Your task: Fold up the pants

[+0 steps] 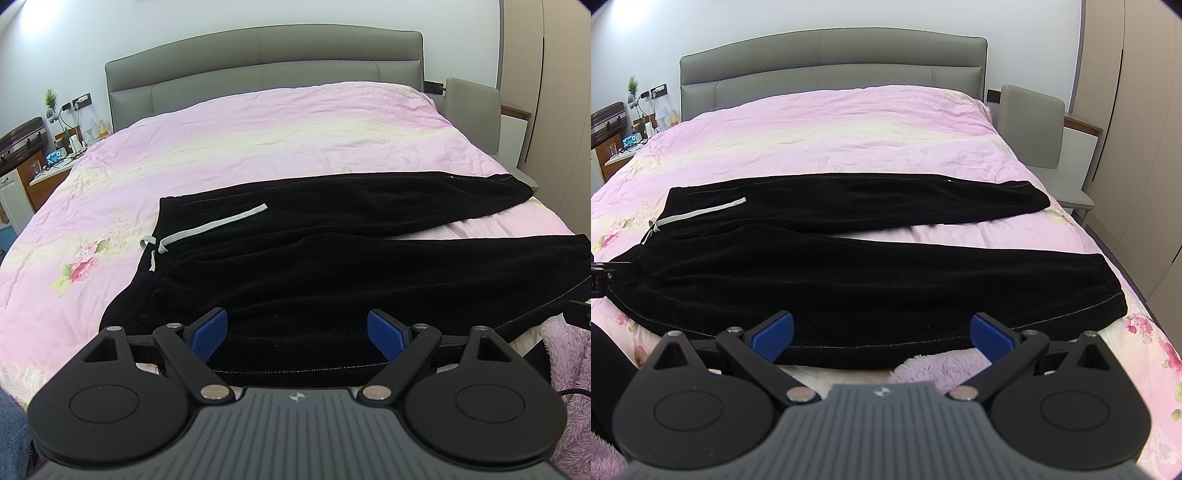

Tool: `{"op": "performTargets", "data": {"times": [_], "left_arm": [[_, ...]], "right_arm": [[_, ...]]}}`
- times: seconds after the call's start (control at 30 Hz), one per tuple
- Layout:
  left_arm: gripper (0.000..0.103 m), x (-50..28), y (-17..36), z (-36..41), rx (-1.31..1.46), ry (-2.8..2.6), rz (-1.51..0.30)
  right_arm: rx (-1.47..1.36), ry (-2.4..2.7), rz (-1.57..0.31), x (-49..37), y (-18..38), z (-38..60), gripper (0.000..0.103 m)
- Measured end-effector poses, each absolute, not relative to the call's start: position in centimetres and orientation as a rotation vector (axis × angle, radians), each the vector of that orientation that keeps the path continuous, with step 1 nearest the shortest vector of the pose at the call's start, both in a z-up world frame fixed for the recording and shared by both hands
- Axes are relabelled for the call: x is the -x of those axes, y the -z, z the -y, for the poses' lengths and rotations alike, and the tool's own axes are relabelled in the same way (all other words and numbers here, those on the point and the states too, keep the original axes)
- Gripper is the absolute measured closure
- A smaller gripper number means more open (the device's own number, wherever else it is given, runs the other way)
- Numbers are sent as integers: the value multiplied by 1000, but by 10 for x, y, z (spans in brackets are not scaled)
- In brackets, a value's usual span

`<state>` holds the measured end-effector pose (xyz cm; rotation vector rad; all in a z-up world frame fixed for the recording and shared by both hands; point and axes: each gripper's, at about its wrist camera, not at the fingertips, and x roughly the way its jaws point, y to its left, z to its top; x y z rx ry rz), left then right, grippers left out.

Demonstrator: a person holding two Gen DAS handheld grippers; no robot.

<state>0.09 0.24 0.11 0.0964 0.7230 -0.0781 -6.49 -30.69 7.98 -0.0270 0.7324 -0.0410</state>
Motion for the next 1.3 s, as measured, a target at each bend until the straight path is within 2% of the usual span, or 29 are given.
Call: {"op": "performTargets", "data": {"times": [1.3], "left_arm": [[3,0,-2,-4,-91,79,-720]], "right_arm": [[21,41,-747,61,-81,307,5]]}}
